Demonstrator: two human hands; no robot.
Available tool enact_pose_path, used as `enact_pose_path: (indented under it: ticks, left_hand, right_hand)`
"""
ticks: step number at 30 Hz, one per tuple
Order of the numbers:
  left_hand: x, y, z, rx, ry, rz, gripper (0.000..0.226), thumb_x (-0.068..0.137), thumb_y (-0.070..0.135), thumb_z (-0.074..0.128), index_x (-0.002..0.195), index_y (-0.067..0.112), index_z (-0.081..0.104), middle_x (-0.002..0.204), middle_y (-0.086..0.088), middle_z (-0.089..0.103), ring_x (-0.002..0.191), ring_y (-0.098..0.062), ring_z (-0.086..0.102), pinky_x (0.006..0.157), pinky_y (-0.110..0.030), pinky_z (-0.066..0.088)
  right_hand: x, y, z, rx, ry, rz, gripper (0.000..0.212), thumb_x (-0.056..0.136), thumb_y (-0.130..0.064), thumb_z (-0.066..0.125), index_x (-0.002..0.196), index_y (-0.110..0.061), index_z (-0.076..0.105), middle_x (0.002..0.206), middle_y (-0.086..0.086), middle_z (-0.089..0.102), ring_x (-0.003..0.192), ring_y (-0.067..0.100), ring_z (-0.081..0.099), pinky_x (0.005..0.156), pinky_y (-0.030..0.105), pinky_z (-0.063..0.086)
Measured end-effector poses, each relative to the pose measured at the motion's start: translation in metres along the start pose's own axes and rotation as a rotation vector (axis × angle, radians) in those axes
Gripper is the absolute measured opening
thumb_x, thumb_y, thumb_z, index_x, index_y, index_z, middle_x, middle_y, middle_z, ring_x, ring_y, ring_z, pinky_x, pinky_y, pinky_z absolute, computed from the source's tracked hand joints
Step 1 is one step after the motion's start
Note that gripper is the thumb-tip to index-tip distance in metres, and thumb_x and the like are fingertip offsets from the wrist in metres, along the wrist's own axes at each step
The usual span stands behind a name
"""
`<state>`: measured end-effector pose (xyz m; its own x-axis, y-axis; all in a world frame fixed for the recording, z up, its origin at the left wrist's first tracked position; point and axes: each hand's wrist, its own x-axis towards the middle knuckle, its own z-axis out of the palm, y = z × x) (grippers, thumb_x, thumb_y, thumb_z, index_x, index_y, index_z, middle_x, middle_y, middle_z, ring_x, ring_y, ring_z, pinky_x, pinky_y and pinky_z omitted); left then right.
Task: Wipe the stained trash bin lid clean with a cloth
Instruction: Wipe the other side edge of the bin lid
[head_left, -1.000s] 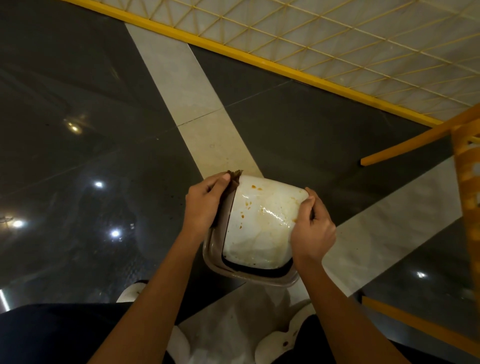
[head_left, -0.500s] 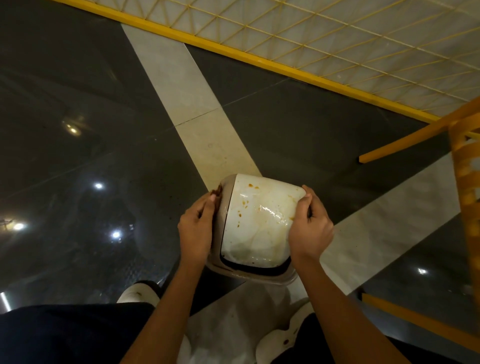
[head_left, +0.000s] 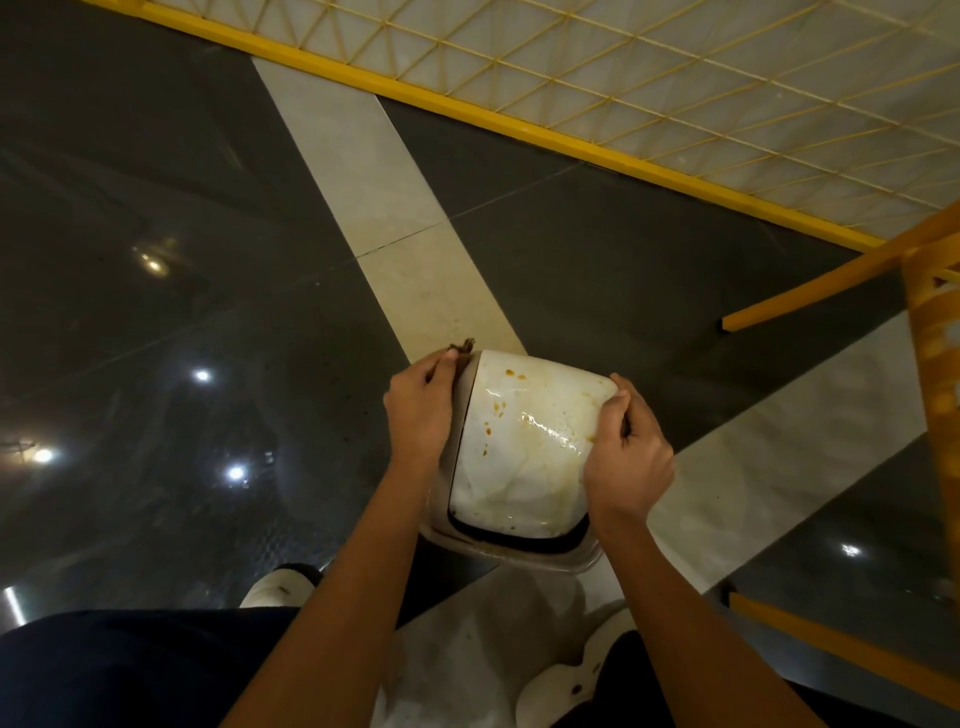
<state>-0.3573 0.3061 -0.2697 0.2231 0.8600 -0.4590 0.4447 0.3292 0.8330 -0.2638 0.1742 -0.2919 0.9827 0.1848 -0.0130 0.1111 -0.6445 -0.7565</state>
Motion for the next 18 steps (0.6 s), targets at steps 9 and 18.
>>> enact_pose_path:
  ticks: [9, 18]
  left_hand:
    - [-0.009, -0.009, -0.003, -0.014, 0.023, 0.094, 0.024, 0.092, 0.025, 0.054, 0.112, 0.019, 0.066, 0.096, 0.017, 0.060, 0.086, 0.007, 0.051, 0.072, 0.004, 0.036]
    - [-0.011, -0.013, -0.005, -0.006, 0.000, 0.119, 0.025, 0.092, 0.028, 0.053, 0.113, 0.020, 0.066, 0.108, 0.013, 0.063, 0.102, -0.001, 0.054, 0.085, -0.008, 0.039]
  right_hand:
    - [-0.001, 0.002, 0.001, -0.003, 0.000, 0.013, 0.044, 0.090, -0.042, 0.032, 0.115, -0.026, 0.065, 0.111, -0.001, 0.069, 0.095, 0.017, 0.063, 0.082, 0.027, 0.047]
    - [-0.002, 0.000, 0.000, 0.013, -0.003, 0.017, 0.045, 0.090, -0.043, 0.032, 0.115, -0.026, 0.065, 0.112, 0.000, 0.068, 0.097, 0.018, 0.063, 0.084, 0.030, 0.050]
